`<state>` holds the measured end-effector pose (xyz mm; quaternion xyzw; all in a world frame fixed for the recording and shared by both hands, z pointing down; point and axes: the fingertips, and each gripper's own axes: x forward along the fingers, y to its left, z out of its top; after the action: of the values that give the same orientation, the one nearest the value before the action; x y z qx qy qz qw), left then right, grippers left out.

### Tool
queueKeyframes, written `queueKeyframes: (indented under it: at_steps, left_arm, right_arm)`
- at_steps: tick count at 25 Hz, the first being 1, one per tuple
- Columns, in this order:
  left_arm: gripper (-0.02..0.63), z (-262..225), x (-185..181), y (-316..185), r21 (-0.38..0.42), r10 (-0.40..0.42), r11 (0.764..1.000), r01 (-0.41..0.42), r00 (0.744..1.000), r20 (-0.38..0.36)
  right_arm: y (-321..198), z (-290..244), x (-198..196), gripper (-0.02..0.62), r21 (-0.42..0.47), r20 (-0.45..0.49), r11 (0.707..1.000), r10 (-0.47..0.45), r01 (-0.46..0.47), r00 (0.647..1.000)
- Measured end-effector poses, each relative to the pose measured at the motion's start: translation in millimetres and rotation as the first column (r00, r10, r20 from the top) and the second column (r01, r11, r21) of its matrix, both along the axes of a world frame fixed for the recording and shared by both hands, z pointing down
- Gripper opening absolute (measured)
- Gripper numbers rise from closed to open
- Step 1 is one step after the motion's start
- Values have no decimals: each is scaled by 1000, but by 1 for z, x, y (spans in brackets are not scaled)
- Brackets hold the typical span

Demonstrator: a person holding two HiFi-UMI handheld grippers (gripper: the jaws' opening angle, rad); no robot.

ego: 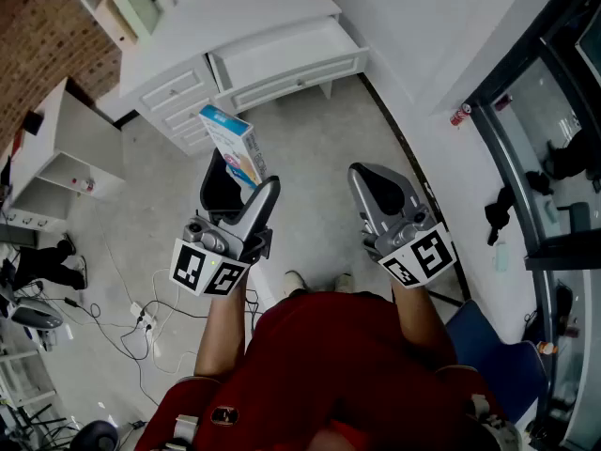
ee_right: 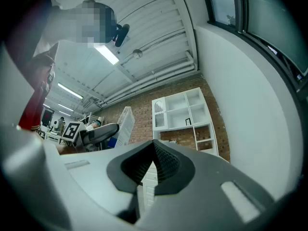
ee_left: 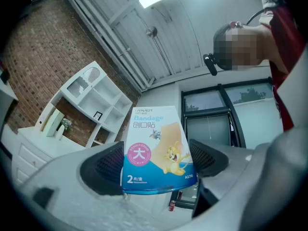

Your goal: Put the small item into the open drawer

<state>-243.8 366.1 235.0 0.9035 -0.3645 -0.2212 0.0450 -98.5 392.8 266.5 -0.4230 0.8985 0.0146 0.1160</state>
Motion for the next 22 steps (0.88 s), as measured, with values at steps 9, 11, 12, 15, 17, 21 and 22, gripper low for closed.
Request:
queueKeyframes:
  at_steps: [9,11,12,15,17,21,22]
  left_arm:
    - [428,8,-7,-3,-1,0,1000,0,1000,-4]
    - [427,10,-12,-5,0,2,1000,-2,1000,-2]
    - [428,11,-22,-5,1,4,1000,-4,1000,-1]
    - [428,14,-59,-6,4,12,1000,-12,1000,3]
    - [427,17,-70,-11,2,18,1000,-18,1000,9]
    - [428,24,-72,-27,-22,29,999,-29,1000,6]
    - [426,25,-71,-32,-27,33,999,-33,999,5]
  right_arm:
    - [-4,7,-9,11,-5,6,1000,-5,5,1000]
    - [-7,11,-14,11,-14,2,1000,0,0,1000]
    - [-7,12,-24,11,-17,0,1000,2,-2,1000]
    - [-5,13,-60,11,-20,-4,1000,10,-10,1000]
    - [-7,16,-70,11,-22,-5,1000,17,-17,1000]
    - [-16,18,-72,11,-31,-21,999,28,-28,999]
    - [-20,18,-71,11,-32,-23,999,32,-33,999]
